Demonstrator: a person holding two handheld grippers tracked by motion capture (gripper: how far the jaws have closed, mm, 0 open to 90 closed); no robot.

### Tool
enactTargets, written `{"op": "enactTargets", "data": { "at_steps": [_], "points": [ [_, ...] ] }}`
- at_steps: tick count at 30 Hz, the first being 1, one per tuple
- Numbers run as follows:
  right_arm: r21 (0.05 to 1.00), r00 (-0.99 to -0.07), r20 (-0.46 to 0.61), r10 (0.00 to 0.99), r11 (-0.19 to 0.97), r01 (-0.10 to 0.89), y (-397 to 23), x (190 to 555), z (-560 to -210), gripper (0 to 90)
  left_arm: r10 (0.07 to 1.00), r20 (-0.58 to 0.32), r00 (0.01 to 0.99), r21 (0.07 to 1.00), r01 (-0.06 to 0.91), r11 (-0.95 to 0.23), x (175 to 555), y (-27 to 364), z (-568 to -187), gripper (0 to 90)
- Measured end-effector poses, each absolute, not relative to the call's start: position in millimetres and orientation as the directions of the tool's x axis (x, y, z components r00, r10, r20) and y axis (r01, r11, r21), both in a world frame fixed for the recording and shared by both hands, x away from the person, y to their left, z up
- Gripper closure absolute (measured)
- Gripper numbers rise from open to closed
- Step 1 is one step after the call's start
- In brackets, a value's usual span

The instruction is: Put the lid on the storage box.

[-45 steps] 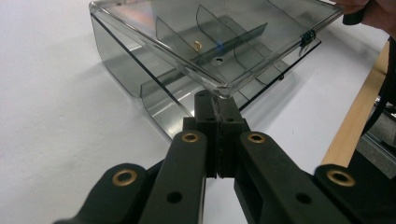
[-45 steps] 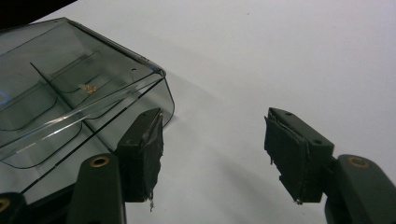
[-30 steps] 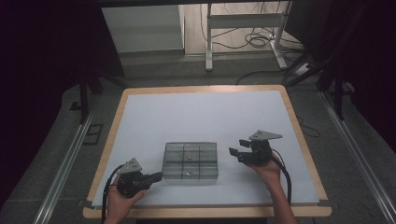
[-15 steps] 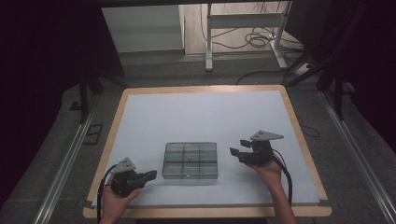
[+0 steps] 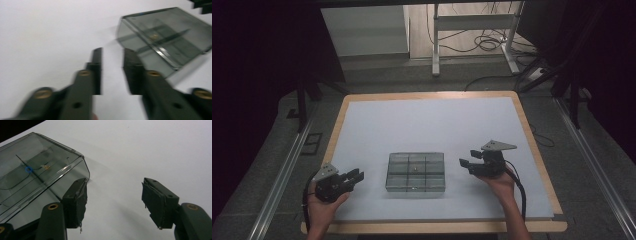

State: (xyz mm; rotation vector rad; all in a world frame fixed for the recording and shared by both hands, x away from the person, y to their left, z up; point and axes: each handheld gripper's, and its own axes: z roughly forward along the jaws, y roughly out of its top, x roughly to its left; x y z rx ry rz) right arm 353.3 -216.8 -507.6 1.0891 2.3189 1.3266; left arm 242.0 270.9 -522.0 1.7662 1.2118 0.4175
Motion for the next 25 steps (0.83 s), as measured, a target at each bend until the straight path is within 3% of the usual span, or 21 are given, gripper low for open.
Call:
{"op": "enactTargets", "data": {
  "at_steps": [3,5,25],
  "points": [
    [0.818,-0.684,0.14,0.715,0.306,0.488,-216.8,353.5,-508.9,36.2,0.877,-0.203,0.436,0.821,0.564,-0.091,244.3,274.2,-523.6,46.0],
    [0.818,-0.684,0.14,0.716,0.305,0.487,-216.9,353.8,-509.9,36.1,0.88,-0.199,0.43,0.815,0.572,-0.095,245.5,275.3,-524.9,40.6],
    [0.815,-0.678,0.14,0.722,0.304,0.493,-220.6,351.9,-510.6,35.3,0.879,-0.198,0.435,0.805,0.584,-0.108,249.3,271.9,-528.1,28.3]
  ]
}}
